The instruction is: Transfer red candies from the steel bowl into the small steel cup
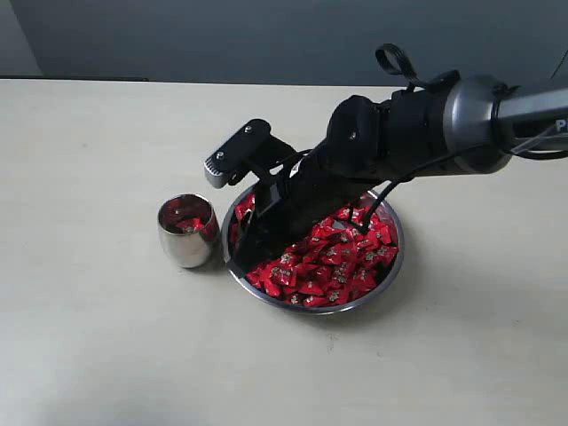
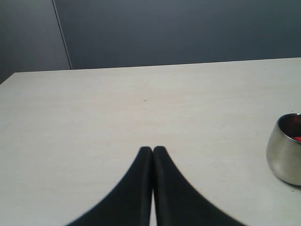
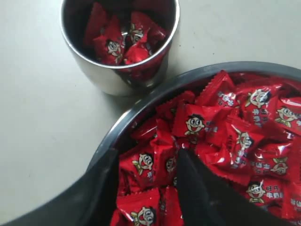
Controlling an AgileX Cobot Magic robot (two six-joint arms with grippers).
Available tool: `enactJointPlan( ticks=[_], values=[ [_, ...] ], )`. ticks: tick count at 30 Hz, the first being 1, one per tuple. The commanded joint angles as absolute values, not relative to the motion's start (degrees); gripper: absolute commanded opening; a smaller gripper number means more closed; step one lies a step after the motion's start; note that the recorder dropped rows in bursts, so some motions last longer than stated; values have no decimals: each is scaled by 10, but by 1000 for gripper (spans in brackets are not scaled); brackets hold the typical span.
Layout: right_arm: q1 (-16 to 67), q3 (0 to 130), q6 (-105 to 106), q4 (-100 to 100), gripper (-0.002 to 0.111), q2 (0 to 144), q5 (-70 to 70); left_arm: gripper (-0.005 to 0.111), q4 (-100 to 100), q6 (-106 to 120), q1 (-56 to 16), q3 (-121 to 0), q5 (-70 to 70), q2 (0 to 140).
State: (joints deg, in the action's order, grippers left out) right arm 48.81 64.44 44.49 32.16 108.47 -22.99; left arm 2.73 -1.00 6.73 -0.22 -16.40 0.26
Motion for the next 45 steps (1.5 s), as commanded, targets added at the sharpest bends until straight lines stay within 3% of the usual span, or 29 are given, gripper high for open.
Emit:
enactJointPlan(
  ticks=[1, 35, 38, 42, 45],
  values=[
    [488, 643, 437, 322, 38, 1086, -218, 0, 26, -11, 68, 0, -163, 0],
    [488, 643, 435, 322, 38, 1141, -151, 0, 26, -11, 68, 0, -163, 0],
    [488, 643, 435, 322, 30, 1141, -152, 0, 26, -11, 68, 0, -163, 0],
    [488, 643, 435, 323, 0, 1141, -151, 0, 26, -11, 68, 0, -163, 0],
    [488, 643, 435, 323, 0, 1141, -149, 0, 26, -11, 68, 0, -163, 0]
  ],
)
